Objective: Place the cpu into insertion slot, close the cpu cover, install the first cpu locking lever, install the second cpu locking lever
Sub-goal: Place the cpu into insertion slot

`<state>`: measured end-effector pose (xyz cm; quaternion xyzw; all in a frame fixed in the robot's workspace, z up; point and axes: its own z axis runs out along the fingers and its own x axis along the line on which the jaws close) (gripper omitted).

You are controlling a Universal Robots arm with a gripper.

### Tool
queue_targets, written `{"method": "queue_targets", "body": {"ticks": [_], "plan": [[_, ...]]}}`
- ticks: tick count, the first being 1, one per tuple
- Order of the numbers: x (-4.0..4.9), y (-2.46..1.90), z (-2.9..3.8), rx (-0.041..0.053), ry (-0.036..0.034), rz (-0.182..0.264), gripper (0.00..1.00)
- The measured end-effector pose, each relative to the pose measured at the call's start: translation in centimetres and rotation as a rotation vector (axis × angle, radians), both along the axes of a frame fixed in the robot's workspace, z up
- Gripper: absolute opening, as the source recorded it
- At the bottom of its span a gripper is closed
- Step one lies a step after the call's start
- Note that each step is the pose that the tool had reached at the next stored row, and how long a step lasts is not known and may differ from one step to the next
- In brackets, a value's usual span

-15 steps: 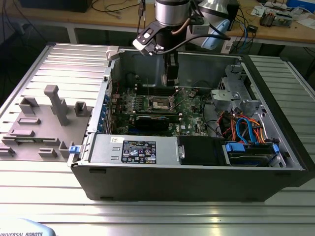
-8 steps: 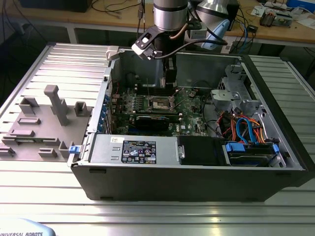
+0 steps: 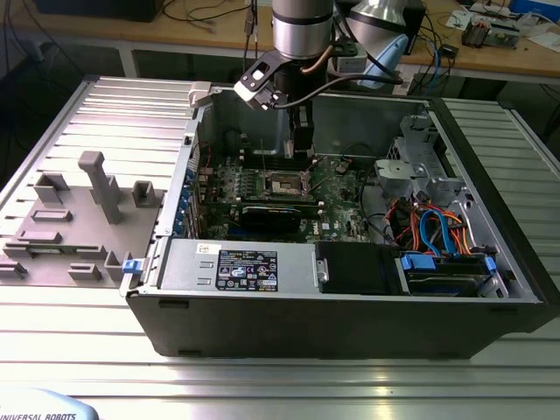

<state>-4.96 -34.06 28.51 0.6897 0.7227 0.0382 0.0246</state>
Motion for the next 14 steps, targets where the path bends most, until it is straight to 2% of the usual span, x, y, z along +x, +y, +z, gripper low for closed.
{"method": "queue_targets", "body": {"ticks": [11, 12, 14], "plan": [[0.0, 0.0, -0.04, 0.0001, -0.0001, 0.0, 0.54], [0.01, 0.0, -0.07, 0.0002, -0.001, 0.0, 0.54], [-0.11, 0.01, -0.18, 0.0001, -0.0092, 0.0, 0.54]]}}
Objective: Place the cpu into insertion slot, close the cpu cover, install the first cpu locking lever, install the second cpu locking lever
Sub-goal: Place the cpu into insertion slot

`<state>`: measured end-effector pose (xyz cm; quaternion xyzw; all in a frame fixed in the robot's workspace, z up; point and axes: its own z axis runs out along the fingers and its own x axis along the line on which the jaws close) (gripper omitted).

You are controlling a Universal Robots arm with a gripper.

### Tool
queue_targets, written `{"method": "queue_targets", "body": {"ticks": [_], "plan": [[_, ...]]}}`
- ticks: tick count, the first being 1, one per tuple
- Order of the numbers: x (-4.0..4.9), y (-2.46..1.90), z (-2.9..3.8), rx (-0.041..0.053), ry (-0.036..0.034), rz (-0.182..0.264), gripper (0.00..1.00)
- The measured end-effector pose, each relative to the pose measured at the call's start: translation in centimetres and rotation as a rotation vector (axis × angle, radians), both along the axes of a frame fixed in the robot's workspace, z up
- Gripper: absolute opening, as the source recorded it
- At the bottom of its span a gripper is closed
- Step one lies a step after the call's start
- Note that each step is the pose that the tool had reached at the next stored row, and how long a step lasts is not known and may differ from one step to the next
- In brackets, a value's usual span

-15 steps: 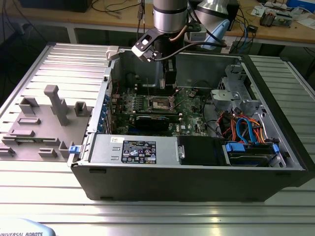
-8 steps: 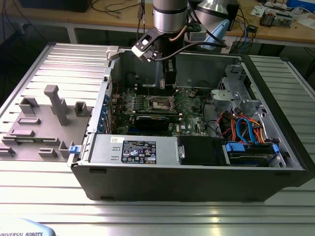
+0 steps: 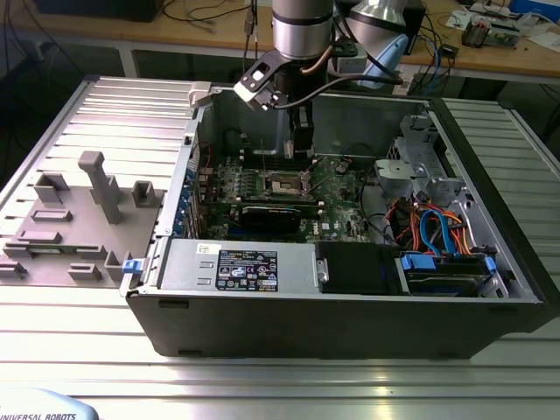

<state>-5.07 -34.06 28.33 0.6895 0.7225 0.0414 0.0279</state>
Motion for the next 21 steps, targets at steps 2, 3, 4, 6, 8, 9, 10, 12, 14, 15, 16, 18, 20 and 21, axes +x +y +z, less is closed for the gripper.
{"method": "queue_targets", "body": {"ticks": [2, 3, 4, 6, 8, 9, 10, 12, 14, 15, 16, 18, 20, 21], "plan": [[-0.28, 0.0, -0.27, -0.0001, -0.0051, -0.002, 0.54], [-0.38, 0.0, -0.44, 0.0, -0.0057, -0.004, 0.54], [-0.46, 0.01, -0.58, -0.0001, -0.0058, -0.007, 0.54], [-0.62, 0.03, -1.0, -0.0002, -0.0057, -0.021, 0.54], [-0.73, 0.11, -1.52, -0.0002, -0.0058, -0.026, 0.54], [-0.76, 0.12, -1.71, -0.0003, -0.0058, -0.026, 0.54], [-0.78, 0.14, -2.15, -0.0002, -0.0058, -0.026, 0.54], [-0.85, 0.14, -2.78, -0.0002, -0.0058, -0.027, 0.54], [-1.0, 0.14, -3.23, -0.0002, -0.0058, -0.026, 0.54], [-1.16, 0.14, -3.58, -0.0002, -0.0058, -0.026, 0.54], [-1.21, 0.14, -3.75, -0.0001, -0.0058, -0.026, 0.54], [-1.3, 0.14, -4.14, -0.0002, -0.0058, -0.026, 0.54], [-1.43, 0.07, -4.61, -0.0002, -0.0058, -0.026, 0.54], [-1.48, 0.02, -4.8, -0.0002, -0.0057, -0.026, 0.54]]}}
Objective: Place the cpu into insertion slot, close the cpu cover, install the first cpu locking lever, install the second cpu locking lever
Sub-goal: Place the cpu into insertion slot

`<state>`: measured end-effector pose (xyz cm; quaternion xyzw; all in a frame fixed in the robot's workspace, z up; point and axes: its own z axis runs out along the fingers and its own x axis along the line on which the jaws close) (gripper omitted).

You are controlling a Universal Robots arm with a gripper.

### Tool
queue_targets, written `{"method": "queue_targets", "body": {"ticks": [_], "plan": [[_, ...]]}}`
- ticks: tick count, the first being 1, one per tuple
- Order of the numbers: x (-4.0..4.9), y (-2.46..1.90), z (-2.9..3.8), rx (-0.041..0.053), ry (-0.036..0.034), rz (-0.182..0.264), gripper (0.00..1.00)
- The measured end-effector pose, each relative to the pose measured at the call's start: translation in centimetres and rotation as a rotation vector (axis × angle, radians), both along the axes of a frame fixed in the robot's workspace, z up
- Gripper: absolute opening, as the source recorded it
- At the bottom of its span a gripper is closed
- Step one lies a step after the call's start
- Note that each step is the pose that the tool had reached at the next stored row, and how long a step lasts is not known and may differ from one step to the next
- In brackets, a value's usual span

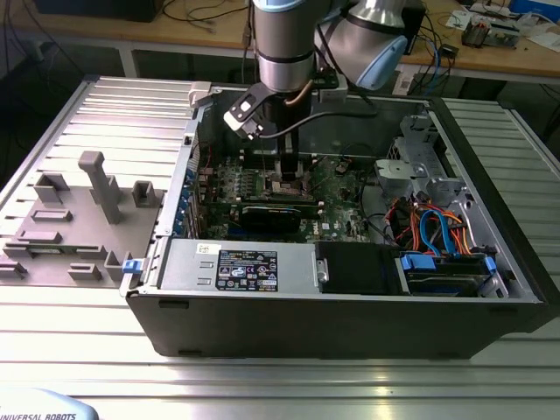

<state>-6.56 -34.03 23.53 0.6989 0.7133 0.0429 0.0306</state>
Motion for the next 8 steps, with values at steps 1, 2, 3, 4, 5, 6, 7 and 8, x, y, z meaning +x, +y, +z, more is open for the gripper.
{"method": "queue_targets", "body": {"ticks": [1, 2, 3, 4, 5, 6, 7, 8], "plan": [[-0.09, -0.05, -0.22, 0.0001, -0.0001, 0.0, 0.54], [-0.21, -0.06, -0.41, 0.0001, -0.0001, 0.0, 0.54], [-0.31, -0.07, -0.58, 0.0, 0.0, 0.0, 0.54], [-0.39, -0.07, -0.85, 0.0, -0.0001, 0.0, 0.54], [-0.43, -0.07, -1.03, 0.0, -0.0001, 0.0, 0.54], [-0.43, -0.07, -1.32, 0.0002, 0.0, -0.001, 0.54], [-0.43, -0.08, -1.59, 0.0001, -0.0001, -0.003, 0.54], [-0.44, -0.09, -1.88, 0.0001, 0.0, -0.007, 0.54]]}}
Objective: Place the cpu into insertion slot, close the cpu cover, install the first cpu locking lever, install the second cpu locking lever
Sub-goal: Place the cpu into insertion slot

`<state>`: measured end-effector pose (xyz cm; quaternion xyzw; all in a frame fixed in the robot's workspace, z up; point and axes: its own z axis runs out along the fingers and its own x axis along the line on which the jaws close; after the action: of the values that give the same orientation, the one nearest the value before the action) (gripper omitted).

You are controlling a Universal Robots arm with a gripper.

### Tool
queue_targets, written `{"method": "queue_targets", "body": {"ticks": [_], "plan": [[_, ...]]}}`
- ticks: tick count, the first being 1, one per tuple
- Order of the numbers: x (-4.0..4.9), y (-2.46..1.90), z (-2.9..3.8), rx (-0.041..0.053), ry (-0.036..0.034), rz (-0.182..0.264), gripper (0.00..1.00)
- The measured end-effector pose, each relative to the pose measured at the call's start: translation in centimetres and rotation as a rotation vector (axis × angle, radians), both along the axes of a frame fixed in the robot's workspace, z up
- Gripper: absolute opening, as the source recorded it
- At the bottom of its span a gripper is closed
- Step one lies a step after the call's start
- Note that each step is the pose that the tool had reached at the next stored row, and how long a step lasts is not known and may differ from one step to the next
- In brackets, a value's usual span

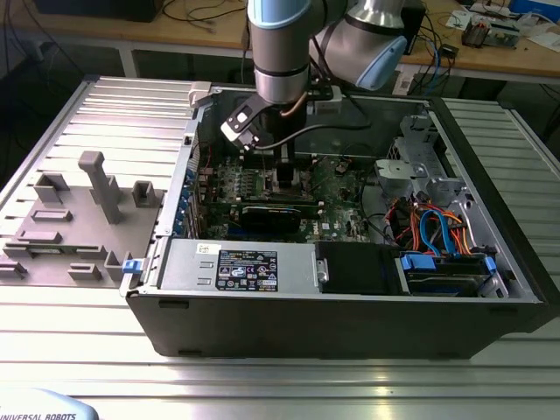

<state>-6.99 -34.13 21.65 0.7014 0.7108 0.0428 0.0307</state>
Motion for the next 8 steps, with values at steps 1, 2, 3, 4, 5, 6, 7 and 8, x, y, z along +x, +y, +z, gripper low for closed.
{"method": "queue_targets", "body": {"ticks": [1, 2, 3, 4, 5, 6, 7, 8], "plan": [[0.0, 0.0, -0.17, -0.0001, 0.0001, -0.002, 0.54], [0.0, 0.0, -0.4, 0.0, 0.0001, -0.004, 0.54], [0.0, 0.0, -0.57, -0.0001, 0.0, -0.005, 0.54], [0.0, 0.0, -0.8, 0.0, 0.0, -0.009, 0.54], [0.0, 0.0, -0.98, 0.0, 0.0, -0.014, 0.54], [0.0, 0.0, -1.11, -0.0001, 0.0, -0.016, 0.54], [0.0, 0.0, -1.34, 0.0, 0.0, -0.019, 0.54], [0.0, 0.0, -1.44, 0.0, 0.0, -0.022, 0.54]]}}
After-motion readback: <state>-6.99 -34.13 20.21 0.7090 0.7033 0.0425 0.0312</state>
